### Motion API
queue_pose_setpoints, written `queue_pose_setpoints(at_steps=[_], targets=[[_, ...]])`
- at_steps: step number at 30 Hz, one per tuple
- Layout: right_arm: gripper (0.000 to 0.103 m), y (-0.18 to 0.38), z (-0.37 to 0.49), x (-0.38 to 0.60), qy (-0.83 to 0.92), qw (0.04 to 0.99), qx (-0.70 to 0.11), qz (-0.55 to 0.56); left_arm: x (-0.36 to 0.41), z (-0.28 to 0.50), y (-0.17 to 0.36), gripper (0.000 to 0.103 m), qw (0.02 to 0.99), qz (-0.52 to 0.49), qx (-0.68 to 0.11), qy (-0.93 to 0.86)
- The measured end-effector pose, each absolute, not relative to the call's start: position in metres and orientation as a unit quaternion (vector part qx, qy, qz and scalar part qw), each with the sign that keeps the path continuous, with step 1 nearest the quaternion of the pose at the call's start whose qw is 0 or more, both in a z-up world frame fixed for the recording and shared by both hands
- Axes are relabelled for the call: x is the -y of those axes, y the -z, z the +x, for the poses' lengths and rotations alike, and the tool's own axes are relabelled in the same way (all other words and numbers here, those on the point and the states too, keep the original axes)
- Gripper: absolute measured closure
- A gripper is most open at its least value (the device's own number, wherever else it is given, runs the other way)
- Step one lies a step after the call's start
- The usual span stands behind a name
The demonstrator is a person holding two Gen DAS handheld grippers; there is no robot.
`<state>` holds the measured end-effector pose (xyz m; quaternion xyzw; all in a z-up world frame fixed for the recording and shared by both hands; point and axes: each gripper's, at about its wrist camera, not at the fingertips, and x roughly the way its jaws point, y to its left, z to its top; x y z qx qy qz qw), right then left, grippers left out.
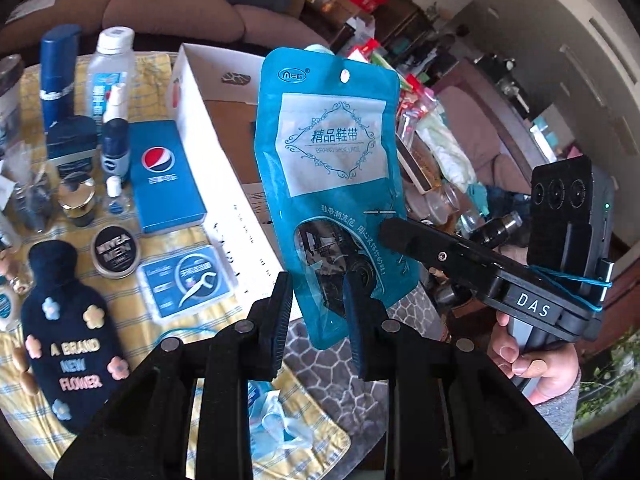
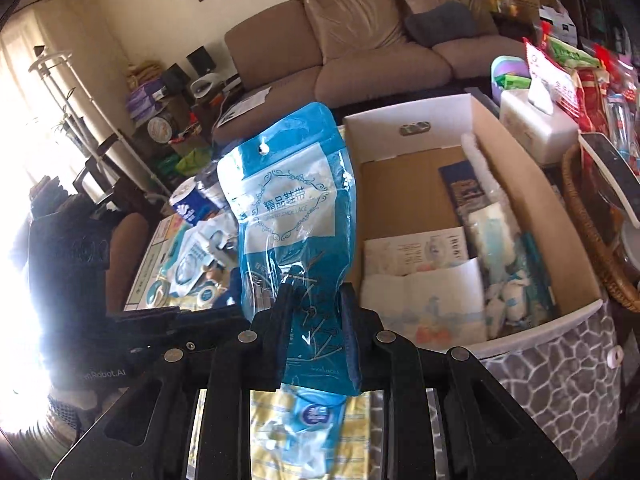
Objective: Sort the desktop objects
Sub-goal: 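Lift the blue shoelace bag with both tools over the box, then lower the bag into the box and open both tools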
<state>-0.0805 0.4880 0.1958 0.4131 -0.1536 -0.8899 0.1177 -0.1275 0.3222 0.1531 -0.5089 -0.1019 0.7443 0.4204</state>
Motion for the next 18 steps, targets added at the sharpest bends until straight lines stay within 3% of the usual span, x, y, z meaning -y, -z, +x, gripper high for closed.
queue_pose_setpoints(at_steps=[8,18], targets=[[0.08,-0.161,-0.116,-0.559,0.874,0.096,0.171,0.444,-0.393,-0.155,-0.122,0.08,0.408,-0.537,0.057,-0.737],[0.08,-0.109,-0.144,-0.581,0.843,0.116,0.19,0.49,-0.419,-0.148,-0.099,0.081,0.385,-0.551,-0.012,-0.74]])
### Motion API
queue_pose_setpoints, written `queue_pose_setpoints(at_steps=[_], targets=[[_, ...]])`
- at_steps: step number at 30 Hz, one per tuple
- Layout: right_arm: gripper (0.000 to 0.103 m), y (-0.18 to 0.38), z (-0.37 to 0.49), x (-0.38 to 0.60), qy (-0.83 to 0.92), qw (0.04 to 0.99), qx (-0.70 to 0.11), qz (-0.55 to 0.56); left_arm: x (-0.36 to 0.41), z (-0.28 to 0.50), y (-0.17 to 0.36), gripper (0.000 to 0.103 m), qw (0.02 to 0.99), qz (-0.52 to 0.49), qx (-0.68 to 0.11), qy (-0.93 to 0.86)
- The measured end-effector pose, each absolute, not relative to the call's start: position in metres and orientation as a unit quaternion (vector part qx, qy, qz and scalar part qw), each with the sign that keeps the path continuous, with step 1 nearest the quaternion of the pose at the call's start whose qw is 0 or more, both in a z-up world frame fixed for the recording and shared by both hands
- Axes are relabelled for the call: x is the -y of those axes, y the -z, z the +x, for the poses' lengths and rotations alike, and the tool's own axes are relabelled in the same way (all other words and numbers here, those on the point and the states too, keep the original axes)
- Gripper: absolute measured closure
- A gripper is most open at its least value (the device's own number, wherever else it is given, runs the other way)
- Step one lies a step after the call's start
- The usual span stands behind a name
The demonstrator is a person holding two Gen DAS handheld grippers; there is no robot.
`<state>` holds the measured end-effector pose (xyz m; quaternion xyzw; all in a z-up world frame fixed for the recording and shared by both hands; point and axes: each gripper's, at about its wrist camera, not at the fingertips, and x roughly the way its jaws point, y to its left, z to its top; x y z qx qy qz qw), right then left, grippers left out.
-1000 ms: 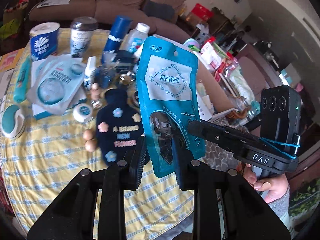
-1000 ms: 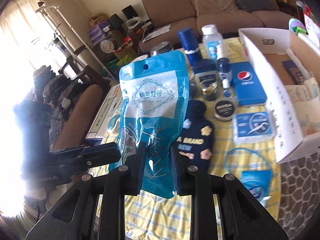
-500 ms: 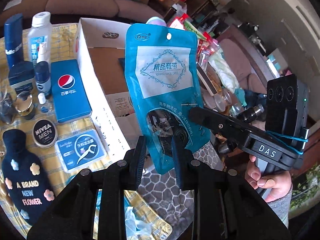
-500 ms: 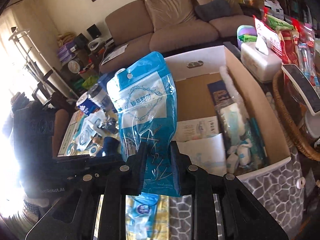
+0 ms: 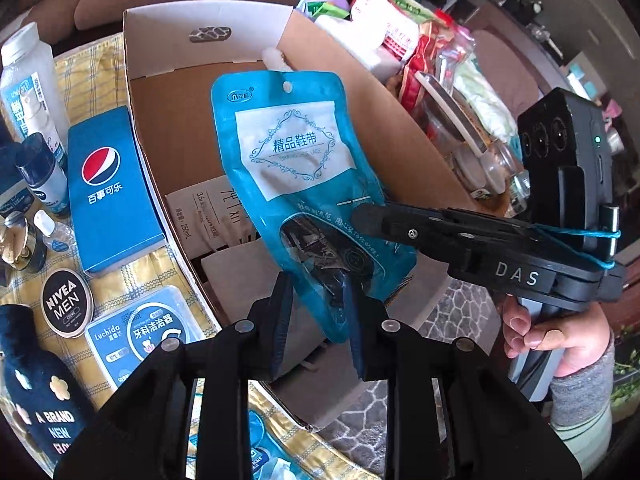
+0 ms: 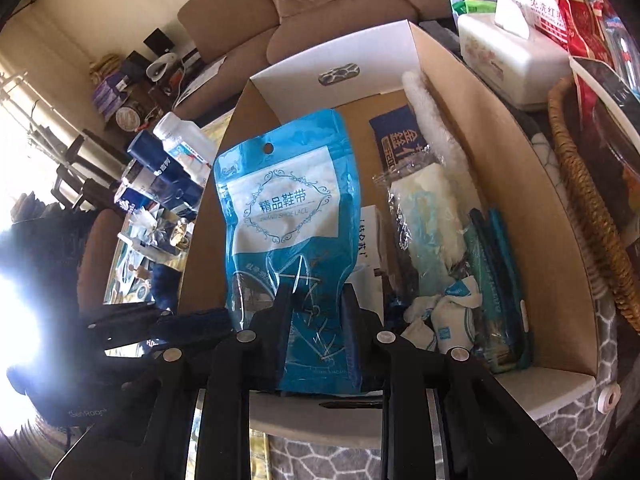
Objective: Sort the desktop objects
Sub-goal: 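Lower the bag into the box and open both tools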
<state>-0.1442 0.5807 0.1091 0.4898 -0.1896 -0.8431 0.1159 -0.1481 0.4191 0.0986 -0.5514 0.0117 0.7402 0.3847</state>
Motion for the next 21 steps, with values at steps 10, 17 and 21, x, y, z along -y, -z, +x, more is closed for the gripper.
queue_pose_setpoints(at_steps=[10,17,21], targets=[[0.082,-0.088,-0.153,-0.563,0.824,0.128,0.167,0.526,-0.409,-0.142,-0.124,0.08,0.394,-0.548,-0.014,-0.738],[0.082,-0.091,-0.153,-0.552,0.83,0.119,0.116,0.532,-0.395,-0.15,-0.145,0.08,0.388,-0.53,-0.013,-0.754],[0.081,-0.105,-0.142,-0.549,0.842,0.094,0.093,0.523,-0.39,-0.143,-0.146,0.078,0.381,-0.524,-0.027,-0.761]])
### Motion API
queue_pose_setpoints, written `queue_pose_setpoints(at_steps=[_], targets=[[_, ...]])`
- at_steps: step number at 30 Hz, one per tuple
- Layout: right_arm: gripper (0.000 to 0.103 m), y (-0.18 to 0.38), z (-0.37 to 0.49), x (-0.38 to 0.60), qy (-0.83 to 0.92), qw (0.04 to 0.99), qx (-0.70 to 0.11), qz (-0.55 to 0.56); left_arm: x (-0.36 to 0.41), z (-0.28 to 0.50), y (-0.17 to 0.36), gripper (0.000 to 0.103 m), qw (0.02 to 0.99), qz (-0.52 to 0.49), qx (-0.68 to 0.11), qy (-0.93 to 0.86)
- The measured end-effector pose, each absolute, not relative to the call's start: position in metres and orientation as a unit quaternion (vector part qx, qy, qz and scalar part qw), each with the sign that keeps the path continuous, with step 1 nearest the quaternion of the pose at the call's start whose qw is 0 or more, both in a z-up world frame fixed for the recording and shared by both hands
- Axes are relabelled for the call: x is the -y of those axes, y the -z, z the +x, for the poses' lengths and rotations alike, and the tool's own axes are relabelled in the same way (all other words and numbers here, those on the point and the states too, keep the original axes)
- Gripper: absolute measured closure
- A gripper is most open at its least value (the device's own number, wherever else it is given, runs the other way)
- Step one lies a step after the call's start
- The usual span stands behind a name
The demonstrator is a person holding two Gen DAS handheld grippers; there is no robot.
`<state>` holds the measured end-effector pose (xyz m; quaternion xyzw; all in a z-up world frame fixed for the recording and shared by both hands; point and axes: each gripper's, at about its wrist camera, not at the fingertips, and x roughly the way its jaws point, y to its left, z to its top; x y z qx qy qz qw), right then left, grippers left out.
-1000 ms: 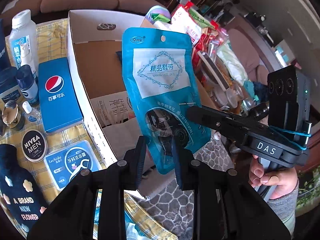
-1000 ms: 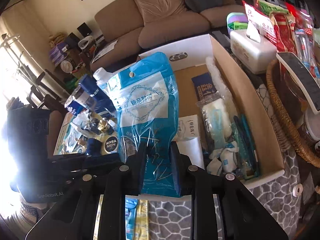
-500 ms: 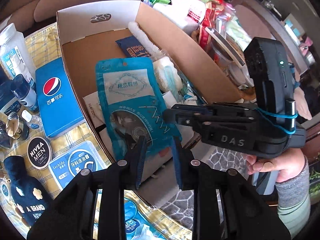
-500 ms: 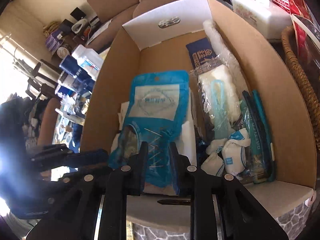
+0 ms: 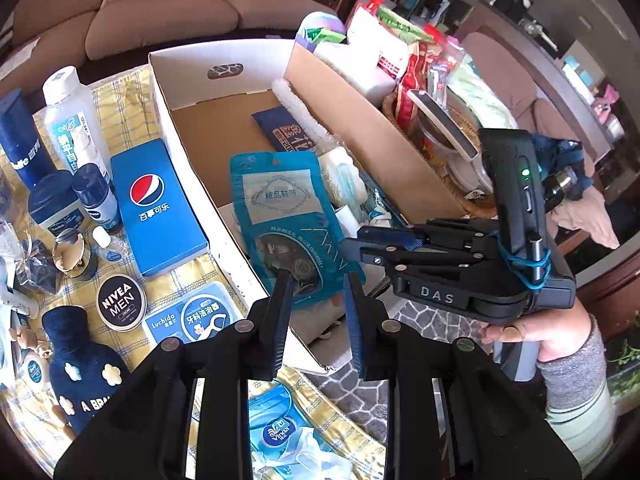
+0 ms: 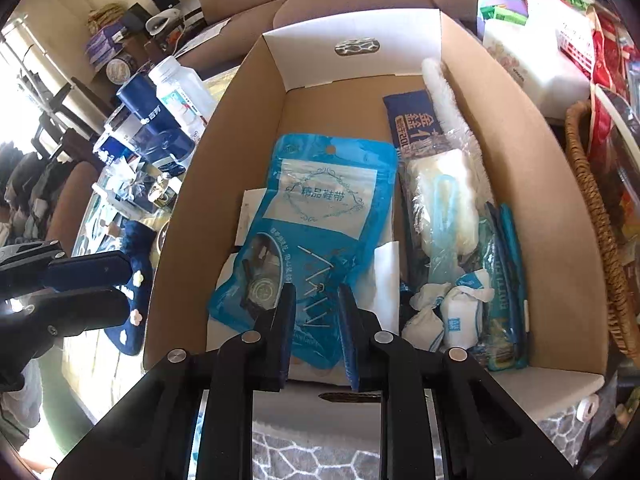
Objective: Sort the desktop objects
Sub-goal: 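Lower the bag into the box and open both tools, then withdraw both open tools from the box back over the table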
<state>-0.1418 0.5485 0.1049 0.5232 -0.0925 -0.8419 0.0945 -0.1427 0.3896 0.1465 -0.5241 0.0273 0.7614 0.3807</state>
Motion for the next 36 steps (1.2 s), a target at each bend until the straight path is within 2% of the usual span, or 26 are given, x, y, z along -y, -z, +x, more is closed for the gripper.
queue_pose_setpoints(at_steps=[1,2,3,4,5,6,8,10,11,24,36], targets=[[0.075,-0.109,-0.139,-0.548,0.845,0.086,0.085,0.521,-0.386,-0.139,-0.147,0.076,0.381,-0.525,-0.025,-0.76],[0.063,-0.113,-0.137,-0.547,0.848,0.075,0.075,0.52,-0.385,-0.136,-0.145,0.073,0.381,-0.526,-0.026,-0.76],[0.056,-0.117,-0.134,-0.546,0.85,0.066,0.067,0.518,-0.384,-0.133,-0.145,0.067,0.377,-0.525,-0.029,-0.762],[0.044,-0.121,-0.131,-0.545,0.852,0.059,0.061,0.517,-0.383,-0.129,-0.144,0.062,0.373,-0.522,-0.035,-0.766],[0.031,-0.124,-0.129,-0.544,0.853,0.054,0.058,0.515,-0.381,-0.125,-0.144,0.051,0.37,-0.52,-0.038,-0.769],[0.023,-0.127,-0.126,-0.544,0.855,0.048,0.059,0.514,-0.379,-0.123,-0.143,0.042,0.37,-0.52,-0.038,-0.769],[0.002,-0.132,-0.121,-0.541,0.856,0.036,0.056,0.512,-0.375,-0.118,-0.142,0.031,0.369,-0.522,-0.037,-0.768],[0.0,-0.137,-0.114,-0.537,0.859,0.026,0.047,0.509,-0.37,-0.112,-0.144,0.016,0.363,-0.516,-0.045,-0.774],[0.0,-0.139,-0.111,-0.535,0.861,0.019,0.043,0.507,-0.367,-0.109,-0.146,0.001,0.363,-0.513,-0.047,-0.777],[0.0,-0.174,-0.072,-0.497,0.878,-0.003,0.027,0.478,-0.308,-0.084,-0.175,0.0,0.337,-0.487,-0.04,-0.805],[0.0,-0.198,-0.042,-0.419,0.889,0.012,-0.004,0.457,-0.184,-0.075,-0.19,0.0,0.256,-0.468,-0.015,-0.845]])
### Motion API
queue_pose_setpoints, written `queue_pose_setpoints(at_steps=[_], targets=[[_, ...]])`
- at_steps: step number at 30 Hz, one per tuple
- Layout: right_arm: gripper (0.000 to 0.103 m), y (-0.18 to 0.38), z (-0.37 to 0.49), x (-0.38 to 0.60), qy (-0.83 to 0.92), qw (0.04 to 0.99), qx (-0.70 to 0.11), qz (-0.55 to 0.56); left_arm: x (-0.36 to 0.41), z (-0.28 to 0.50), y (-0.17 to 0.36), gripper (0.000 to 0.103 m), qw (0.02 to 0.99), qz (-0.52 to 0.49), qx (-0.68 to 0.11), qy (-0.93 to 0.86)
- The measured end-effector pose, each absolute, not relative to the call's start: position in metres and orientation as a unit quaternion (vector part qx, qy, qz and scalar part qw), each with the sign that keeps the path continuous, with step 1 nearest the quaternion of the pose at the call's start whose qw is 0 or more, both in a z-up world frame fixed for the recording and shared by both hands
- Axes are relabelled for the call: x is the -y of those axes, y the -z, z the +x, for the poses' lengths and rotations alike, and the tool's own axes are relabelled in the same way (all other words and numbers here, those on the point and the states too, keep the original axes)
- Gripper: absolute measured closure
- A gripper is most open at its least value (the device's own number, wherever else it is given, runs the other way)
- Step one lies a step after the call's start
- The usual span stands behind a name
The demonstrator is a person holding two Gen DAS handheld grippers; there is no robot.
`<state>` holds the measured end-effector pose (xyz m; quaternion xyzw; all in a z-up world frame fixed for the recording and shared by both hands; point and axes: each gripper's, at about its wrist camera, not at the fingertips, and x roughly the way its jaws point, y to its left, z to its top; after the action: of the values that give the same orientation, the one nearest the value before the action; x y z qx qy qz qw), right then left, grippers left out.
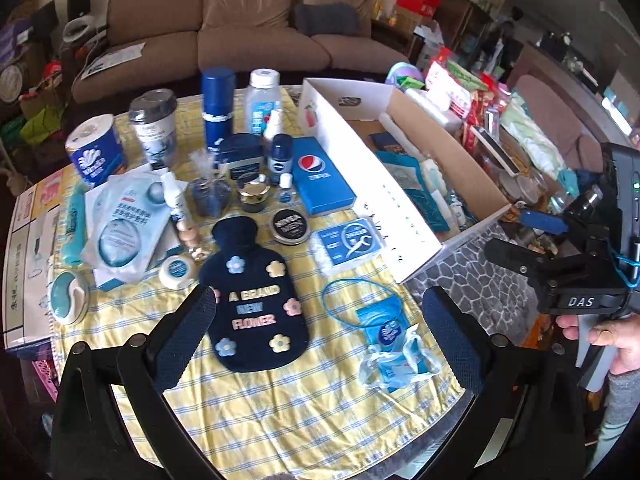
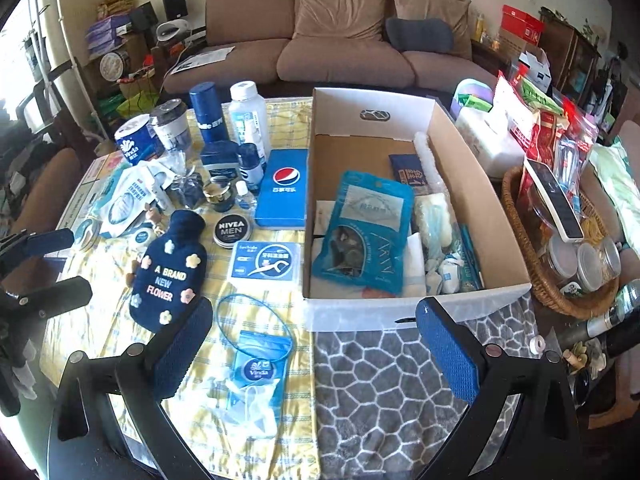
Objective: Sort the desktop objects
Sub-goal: 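Withdraw both open tools from the box back over the table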
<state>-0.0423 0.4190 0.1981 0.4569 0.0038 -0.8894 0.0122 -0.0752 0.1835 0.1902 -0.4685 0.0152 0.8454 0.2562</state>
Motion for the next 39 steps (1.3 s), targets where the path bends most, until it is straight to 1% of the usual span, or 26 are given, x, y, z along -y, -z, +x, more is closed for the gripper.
queue_pose_setpoints(at_steps=[8,14,19,25,27,28,29,30,31,32,34,36,38,39], targets=[[0.0,-0.196,-0.032,-0.36,0.896,0.034,0.006,0.442,-0.08,-0.071,-0.176,0.0,0.189,-0.474,0.012,-0.86],[0.0,-0.183,-0.028,-0.311,0.898,0.053,0.011,0.437,-0.022,-0.06,-0.16,0.0,0.16,-0.481,0.03,-0.861],[0.0,-0.161,-0.029,-0.27,0.893,0.073,0.015,0.443,0.012,-0.052,-0.141,0.0,0.146,-0.488,0.036,-0.86],[0.0,-0.136,-0.026,-0.226,0.899,0.093,0.014,0.428,0.032,-0.045,-0.114,0.0,0.145,-0.489,0.036,-0.86],[0.002,-0.128,-0.026,-0.215,0.901,0.099,0.013,0.423,0.038,-0.046,-0.106,0.0,0.148,-0.488,0.041,-0.859],[0.007,-0.123,-0.027,-0.209,0.901,0.103,0.013,0.421,0.04,-0.046,-0.103,0.001,0.151,-0.487,0.046,-0.859],[0.014,-0.118,-0.028,-0.204,0.9,0.106,0.012,0.422,0.042,-0.047,-0.1,0.001,0.155,-0.487,0.051,-0.858],[0.018,-0.113,-0.03,-0.199,0.9,0.108,0.011,0.422,0.043,-0.049,-0.097,0.002,0.159,-0.488,0.055,-0.856],[0.025,-0.108,-0.032,-0.196,0.9,0.11,0.009,0.423,0.044,-0.05,-0.094,0.003,0.163,-0.489,0.057,-0.855],[0.028,-0.102,-0.034,-0.192,0.899,0.113,0.009,0.424,0.045,-0.052,-0.092,0.004,0.166,-0.489,0.057,-0.854],[0.03,-0.092,-0.04,-0.187,0.898,0.118,0.009,0.424,0.045,-0.056,-0.087,0.007,0.172,-0.489,0.059,-0.853],[0.042,-0.083,-0.046,-0.181,0.897,0.128,0.009,0.424,0.046,-0.061,-0.083,0.013,0.18,-0.49,0.063,-0.851],[0.06,-0.075,-0.054,-0.177,0.896,0.136,0.012,0.423,0.045,-0.067,-0.078,0.021,0.186,-0.492,0.064,-0.848],[0.064,-0.071,-0.057,-0.176,0.896,0.138,0.012,0.422,0.044,-0.071,-0.076,0.025,0.19,-0.493,0.064,-0.846]])
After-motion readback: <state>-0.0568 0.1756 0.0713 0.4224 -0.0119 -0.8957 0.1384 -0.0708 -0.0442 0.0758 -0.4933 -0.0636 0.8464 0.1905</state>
